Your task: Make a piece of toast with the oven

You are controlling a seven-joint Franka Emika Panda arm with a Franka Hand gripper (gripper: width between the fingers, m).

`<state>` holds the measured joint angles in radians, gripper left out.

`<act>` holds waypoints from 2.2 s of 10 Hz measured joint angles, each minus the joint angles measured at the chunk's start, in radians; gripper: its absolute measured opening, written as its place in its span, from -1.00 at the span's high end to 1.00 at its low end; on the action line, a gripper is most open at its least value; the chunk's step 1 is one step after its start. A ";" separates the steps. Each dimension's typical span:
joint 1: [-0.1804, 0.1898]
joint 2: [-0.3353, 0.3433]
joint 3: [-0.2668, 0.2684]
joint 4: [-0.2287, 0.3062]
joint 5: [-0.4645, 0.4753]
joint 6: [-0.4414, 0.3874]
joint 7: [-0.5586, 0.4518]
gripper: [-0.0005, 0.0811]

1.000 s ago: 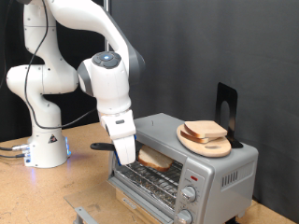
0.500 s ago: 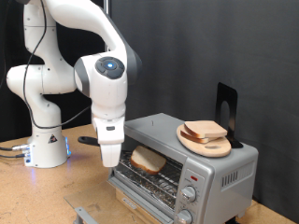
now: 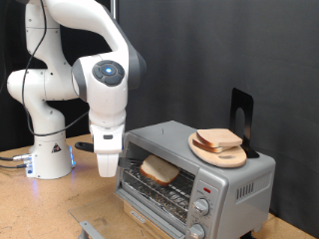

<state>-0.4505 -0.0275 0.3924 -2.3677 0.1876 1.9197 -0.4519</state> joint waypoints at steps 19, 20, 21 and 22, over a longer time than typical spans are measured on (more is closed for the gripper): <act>-0.038 -0.131 -0.069 -0.150 0.037 0.060 0.012 0.03; -0.039 -0.138 -0.081 -0.152 0.051 0.060 -0.016 0.03; -0.042 -0.155 -0.105 -0.156 0.081 0.064 -0.062 0.03; -0.047 -0.183 -0.134 -0.161 0.121 0.064 -0.112 0.03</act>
<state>-0.4977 -0.2101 0.2585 -2.5289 0.3090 1.9840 -0.5641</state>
